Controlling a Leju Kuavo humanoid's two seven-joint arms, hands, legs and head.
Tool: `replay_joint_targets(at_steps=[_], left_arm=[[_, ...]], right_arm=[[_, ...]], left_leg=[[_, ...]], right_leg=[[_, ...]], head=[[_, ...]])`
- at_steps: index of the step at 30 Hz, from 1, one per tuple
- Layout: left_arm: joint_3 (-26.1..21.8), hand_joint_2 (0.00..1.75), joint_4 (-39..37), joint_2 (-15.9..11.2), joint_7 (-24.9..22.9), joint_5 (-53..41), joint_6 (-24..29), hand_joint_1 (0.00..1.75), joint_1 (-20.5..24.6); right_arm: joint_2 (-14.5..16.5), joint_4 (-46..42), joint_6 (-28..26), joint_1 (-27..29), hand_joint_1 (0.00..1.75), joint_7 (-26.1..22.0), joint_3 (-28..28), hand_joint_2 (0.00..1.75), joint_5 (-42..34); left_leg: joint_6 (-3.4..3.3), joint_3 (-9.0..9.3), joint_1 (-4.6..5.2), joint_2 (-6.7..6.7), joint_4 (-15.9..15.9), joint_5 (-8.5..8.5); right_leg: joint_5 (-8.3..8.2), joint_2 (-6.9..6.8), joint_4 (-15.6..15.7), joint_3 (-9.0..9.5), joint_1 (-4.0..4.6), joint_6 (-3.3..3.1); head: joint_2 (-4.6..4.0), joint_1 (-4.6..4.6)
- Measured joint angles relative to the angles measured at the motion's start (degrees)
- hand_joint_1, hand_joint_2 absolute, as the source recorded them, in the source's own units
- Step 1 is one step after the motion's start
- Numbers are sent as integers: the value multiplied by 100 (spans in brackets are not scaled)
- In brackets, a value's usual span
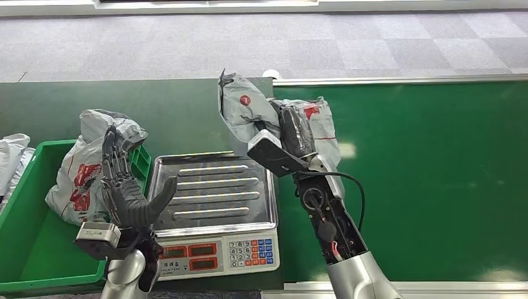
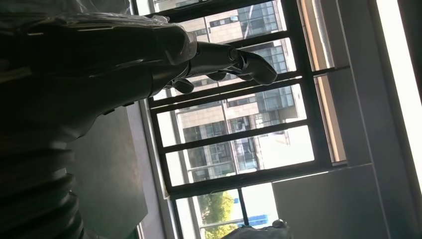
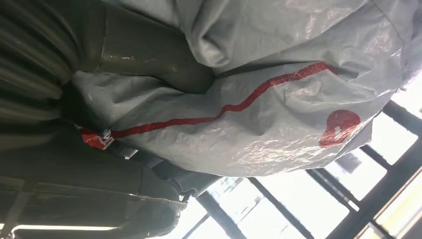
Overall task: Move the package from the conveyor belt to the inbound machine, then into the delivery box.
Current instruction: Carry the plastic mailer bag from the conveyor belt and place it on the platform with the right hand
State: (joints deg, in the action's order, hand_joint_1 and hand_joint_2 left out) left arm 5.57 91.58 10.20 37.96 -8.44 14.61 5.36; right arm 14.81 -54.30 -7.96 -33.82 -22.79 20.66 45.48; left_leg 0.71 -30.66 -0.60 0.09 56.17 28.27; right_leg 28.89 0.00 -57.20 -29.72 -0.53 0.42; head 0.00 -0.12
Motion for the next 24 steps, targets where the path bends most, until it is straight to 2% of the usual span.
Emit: replay_joint_targets(at_steps=[8,18,24], left_arm=[[-72,175,-26,-8,-32,-5,32,0,0],[-105,175,-32,-4,-70,2,-1,0,15],[-145,175,-105,26,-163,-8,-69,0,69]], right_arm=[[123,275,109,3,175,-143,551,175,-25],[139,463,225,-33,175,-164,745,175,-83],[187,1001,486,-207,175,-379,888,175,-256]], left_leg=[[0,-2,0,-1,0,0],[0,-2,0,0,0,0],[0,-2,0,0,0,0]], right_leg=[[0,0,0,-5,0,0],[-1,0,0,-6,0,0],[-2,0,0,-5,0,-1]], head=[[0,-1],[0,1],[0,0]])
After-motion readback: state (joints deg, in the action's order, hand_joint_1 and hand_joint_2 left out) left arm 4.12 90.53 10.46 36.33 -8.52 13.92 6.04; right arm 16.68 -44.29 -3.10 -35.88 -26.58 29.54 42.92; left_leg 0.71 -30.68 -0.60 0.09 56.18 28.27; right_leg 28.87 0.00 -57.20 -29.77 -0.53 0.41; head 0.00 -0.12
